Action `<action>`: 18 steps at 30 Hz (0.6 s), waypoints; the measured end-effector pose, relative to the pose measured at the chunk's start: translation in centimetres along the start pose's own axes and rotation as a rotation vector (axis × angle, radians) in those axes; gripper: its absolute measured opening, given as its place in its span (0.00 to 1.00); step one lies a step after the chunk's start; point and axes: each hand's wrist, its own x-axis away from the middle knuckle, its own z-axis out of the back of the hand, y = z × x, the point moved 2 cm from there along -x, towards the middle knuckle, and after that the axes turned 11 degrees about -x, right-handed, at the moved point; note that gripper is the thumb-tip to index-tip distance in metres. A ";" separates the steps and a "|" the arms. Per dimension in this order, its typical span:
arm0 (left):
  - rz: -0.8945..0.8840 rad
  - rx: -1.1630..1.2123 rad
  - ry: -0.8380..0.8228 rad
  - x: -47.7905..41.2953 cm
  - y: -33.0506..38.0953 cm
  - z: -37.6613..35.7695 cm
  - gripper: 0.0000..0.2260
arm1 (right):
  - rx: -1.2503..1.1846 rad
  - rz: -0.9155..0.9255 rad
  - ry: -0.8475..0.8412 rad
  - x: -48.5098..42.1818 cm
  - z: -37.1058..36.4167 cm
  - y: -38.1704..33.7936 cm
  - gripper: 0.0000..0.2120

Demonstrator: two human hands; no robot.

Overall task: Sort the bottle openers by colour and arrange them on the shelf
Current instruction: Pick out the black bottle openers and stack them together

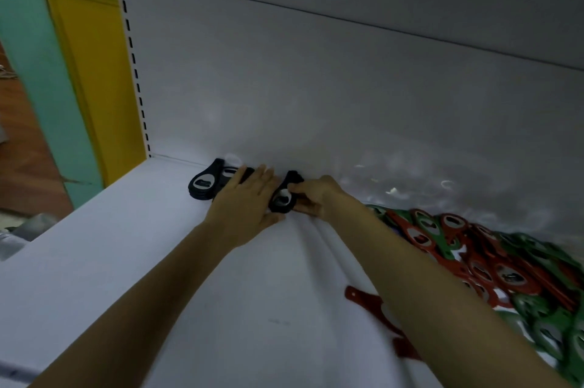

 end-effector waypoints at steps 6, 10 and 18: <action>-0.058 -0.094 0.054 -0.1 0.1 -0.7 0.24 | 0.451 0.146 0.131 -1.7 -1.4 0.1 0.07; -0.074 -0.030 -0.012 -0.4 -0.1 -2.2 0.25 | 0.453 0.132 0.105 -2.1 -1.4 0.0 0.10; -0.024 0.115 -0.031 -0.1 0.2 -1.9 0.29 | 0.311 0.170 0.040 -0.4 -0.4 -0.1 0.05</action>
